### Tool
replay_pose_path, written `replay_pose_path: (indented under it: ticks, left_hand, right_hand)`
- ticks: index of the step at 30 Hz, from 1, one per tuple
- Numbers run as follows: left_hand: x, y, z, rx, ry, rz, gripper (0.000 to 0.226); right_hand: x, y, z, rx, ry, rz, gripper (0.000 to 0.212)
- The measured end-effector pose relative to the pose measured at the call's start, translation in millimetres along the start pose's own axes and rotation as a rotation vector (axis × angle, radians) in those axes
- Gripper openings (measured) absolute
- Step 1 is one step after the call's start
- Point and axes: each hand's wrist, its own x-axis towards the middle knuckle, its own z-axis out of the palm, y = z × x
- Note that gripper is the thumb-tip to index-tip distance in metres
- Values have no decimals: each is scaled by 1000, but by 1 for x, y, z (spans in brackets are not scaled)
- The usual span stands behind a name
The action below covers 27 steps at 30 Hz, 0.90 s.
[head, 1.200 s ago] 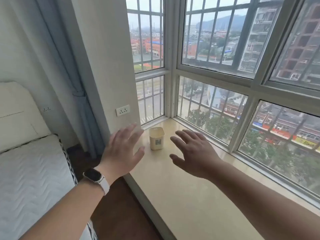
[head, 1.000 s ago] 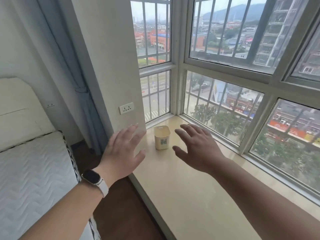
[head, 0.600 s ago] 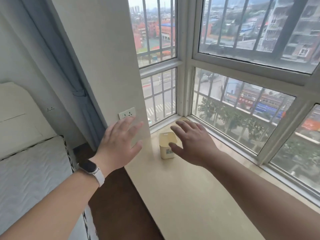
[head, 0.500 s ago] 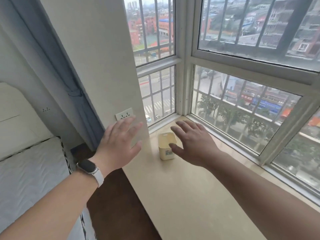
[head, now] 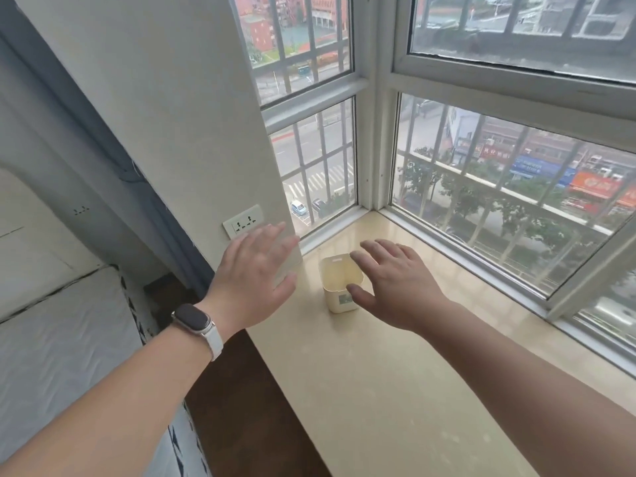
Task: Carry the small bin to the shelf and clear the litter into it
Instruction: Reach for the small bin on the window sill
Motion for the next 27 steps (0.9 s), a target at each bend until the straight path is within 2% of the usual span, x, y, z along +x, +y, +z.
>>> replay_pose_path:
  ticks: [8, 16, 21, 27]
  left_hand:
    - [5, -18, 9, -29, 24, 19, 53]
    - [28, -58, 44, -133, 22, 82, 57]
    - [50, -103, 66, -185, 14, 235, 54]
    - [72, -185, 88, -228, -8, 302, 52]
  right_hand:
    - [12, -3, -6, -43, -1, 13, 57]
    - [29, -24, 9, -83, -36, 132, 58]
    - [52, -49, 27, -102, -52, 285, 59]
    - [109, -98, 41, -109, -74, 407, 59]
